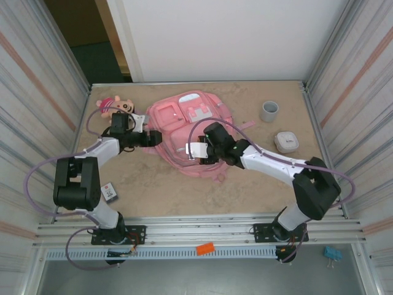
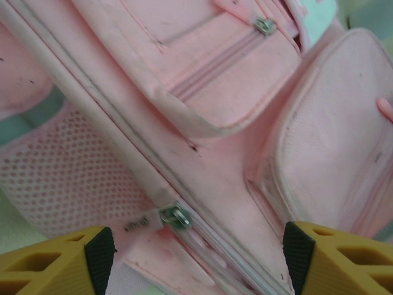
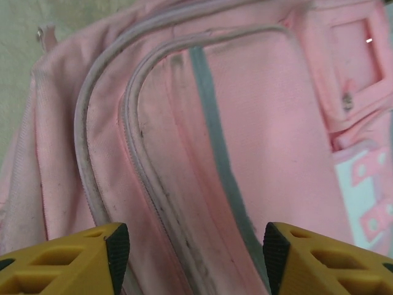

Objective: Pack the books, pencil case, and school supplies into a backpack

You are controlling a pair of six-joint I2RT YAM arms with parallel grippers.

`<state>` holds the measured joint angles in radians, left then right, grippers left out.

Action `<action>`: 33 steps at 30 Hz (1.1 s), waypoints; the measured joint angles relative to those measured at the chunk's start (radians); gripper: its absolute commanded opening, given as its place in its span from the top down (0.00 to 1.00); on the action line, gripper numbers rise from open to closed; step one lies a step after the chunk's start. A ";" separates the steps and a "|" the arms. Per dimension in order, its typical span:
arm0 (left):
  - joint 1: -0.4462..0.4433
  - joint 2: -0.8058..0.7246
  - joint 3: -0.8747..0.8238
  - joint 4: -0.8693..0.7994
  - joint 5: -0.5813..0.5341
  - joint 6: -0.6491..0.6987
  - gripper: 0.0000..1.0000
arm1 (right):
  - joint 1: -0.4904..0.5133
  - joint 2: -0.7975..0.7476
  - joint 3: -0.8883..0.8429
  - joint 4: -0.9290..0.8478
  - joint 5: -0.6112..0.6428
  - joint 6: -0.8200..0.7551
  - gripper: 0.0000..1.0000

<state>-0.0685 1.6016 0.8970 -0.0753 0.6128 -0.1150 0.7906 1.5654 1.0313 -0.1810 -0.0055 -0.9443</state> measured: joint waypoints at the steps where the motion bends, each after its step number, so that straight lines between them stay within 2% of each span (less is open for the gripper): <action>1: 0.003 0.009 0.001 0.008 0.005 -0.007 0.26 | 0.000 0.018 0.006 0.001 0.000 -0.001 0.38; 8: 0.006 0.089 0.024 0.045 0.035 -0.038 0.28 | 0.000 0.098 0.069 0.017 0.000 -0.011 0.41; 11: 0.006 0.108 0.033 0.056 0.042 -0.044 0.29 | 0.000 0.109 0.072 0.022 0.000 -0.023 0.62; 13: 0.006 0.113 0.035 0.059 0.046 -0.045 0.29 | 0.002 0.115 0.072 0.023 -0.001 -0.028 0.66; 15: 0.007 0.117 0.037 0.059 0.049 -0.045 0.29 | 0.002 0.117 0.072 0.023 -0.001 -0.029 0.59; 17: 0.011 0.122 0.041 0.059 0.051 -0.047 0.29 | 0.001 0.117 0.072 0.023 -0.003 -0.031 0.42; 18: 0.013 0.125 0.044 0.059 0.053 -0.048 0.29 | 0.001 0.117 0.072 0.021 -0.004 -0.037 0.41; 33: 0.026 0.138 0.055 0.082 0.079 -0.100 0.29 | 0.000 0.183 0.085 0.007 -0.003 -0.045 0.39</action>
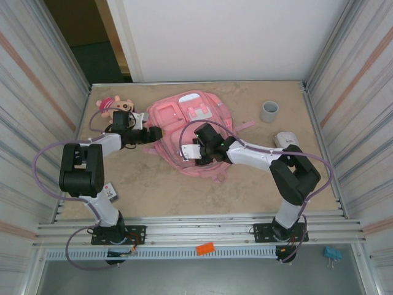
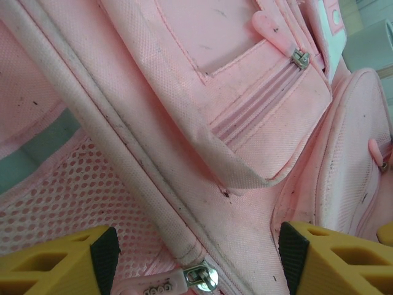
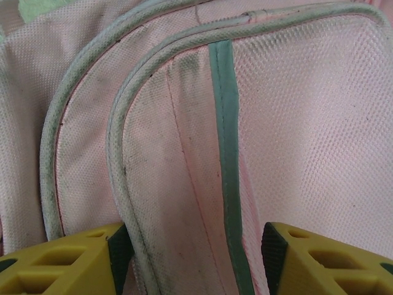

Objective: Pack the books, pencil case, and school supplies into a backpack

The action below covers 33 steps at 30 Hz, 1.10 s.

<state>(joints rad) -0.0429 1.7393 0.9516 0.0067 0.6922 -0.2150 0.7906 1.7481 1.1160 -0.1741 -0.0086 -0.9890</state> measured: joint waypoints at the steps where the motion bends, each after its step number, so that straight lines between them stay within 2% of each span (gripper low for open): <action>1: 0.000 0.000 0.000 0.000 0.000 0.000 0.29 | 0.000 -0.001 0.000 -0.002 0.000 0.000 0.38; 8: 0.000 0.000 0.000 0.000 0.000 -0.011 0.29 | 0.000 -0.028 -0.002 -0.037 0.009 -0.016 0.36; 13: 0.000 0.000 0.000 0.000 0.005 -0.019 0.29 | 0.002 -0.016 -0.003 -0.006 0.049 -0.022 0.39; 14: 0.000 0.000 0.000 0.000 0.006 -0.019 0.29 | 0.002 -0.008 -0.003 0.008 0.057 -0.024 0.45; 17: 0.000 0.000 0.000 -0.001 0.007 -0.018 0.29 | 0.007 0.014 -0.005 0.031 0.065 -0.042 1.00; 26: 0.000 0.000 0.000 -0.032 0.020 0.001 0.32 | 0.028 -0.031 -0.015 0.012 0.098 -0.068 1.00; 33: 0.000 0.000 -0.026 0.022 0.153 -0.043 0.35 | -0.012 -0.119 -0.002 -0.025 0.064 -0.067 1.00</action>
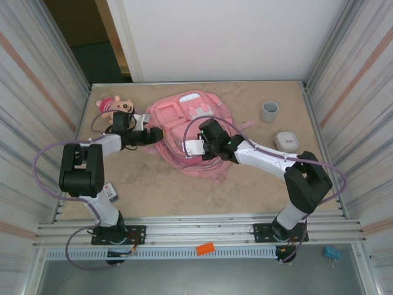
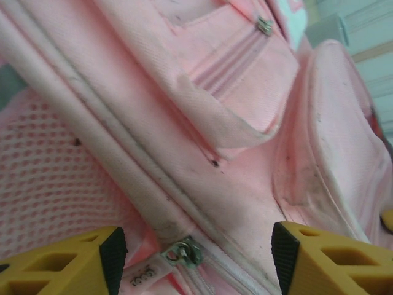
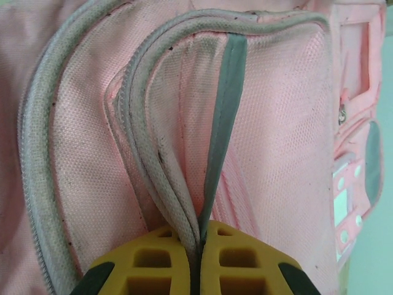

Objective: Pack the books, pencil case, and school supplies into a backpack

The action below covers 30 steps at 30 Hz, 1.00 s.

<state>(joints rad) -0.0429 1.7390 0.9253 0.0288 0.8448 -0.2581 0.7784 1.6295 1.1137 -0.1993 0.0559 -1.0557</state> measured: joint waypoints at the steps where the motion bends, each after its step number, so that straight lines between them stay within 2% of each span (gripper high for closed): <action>1: 0.000 0.000 -0.017 0.022 0.020 -0.011 0.35 | -0.003 0.000 0.002 -0.005 -0.003 0.000 1.00; 6: 0.000 0.000 -0.089 0.100 0.083 -0.064 0.39 | -0.013 -0.001 0.002 -0.031 -0.011 0.000 1.00; 14: 0.003 -0.015 -0.163 0.212 0.150 -0.114 0.67 | -0.068 -0.039 0.002 -0.076 -0.084 0.026 1.00; 22: 0.003 -0.021 -0.176 0.237 0.160 -0.122 0.94 | -0.072 -0.047 0.001 -0.087 -0.087 0.054 1.00; 30: -0.037 -0.080 -0.161 0.121 0.081 -0.026 1.00 | -0.072 -0.047 0.001 -0.086 -0.087 0.105 1.00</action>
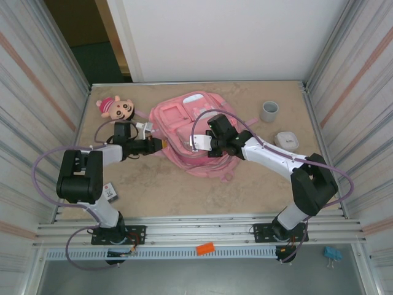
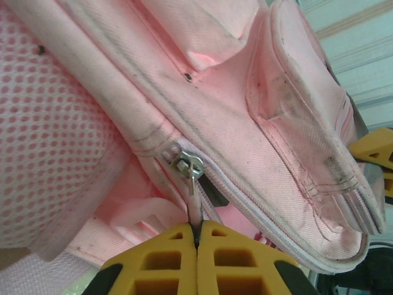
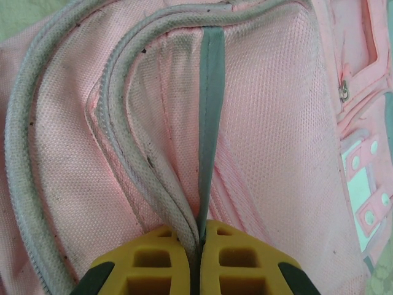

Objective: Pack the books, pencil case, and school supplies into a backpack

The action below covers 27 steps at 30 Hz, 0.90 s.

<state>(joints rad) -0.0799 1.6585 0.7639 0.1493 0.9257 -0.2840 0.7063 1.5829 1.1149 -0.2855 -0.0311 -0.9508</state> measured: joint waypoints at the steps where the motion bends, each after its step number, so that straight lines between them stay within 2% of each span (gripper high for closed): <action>1: -0.007 -0.008 0.007 -0.021 -0.014 0.018 1.00 | 0.000 0.000 0.000 0.000 0.000 0.004 1.00; 9: -0.049 -0.047 0.020 -0.119 -0.090 0.107 1.00 | 0.000 -0.013 0.000 0.006 0.003 0.048 1.00; 21: -0.278 -0.175 0.015 -0.258 -0.145 0.226 1.00 | -0.016 -0.013 0.014 -0.005 0.024 0.142 1.00; 26: -0.417 -0.227 0.014 -0.302 -0.111 0.341 1.00 | -0.034 -0.013 0.016 -0.009 -0.029 0.165 1.00; 27: -0.435 -0.239 0.014 -0.305 -0.110 0.364 0.96 | -0.035 -0.014 0.016 -0.018 -0.047 0.165 1.00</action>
<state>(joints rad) -0.5152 1.4193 0.7776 -0.1555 0.8158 0.0803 0.6708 1.5688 1.1309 -0.3038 -0.0776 -0.7856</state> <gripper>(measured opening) 0.042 0.065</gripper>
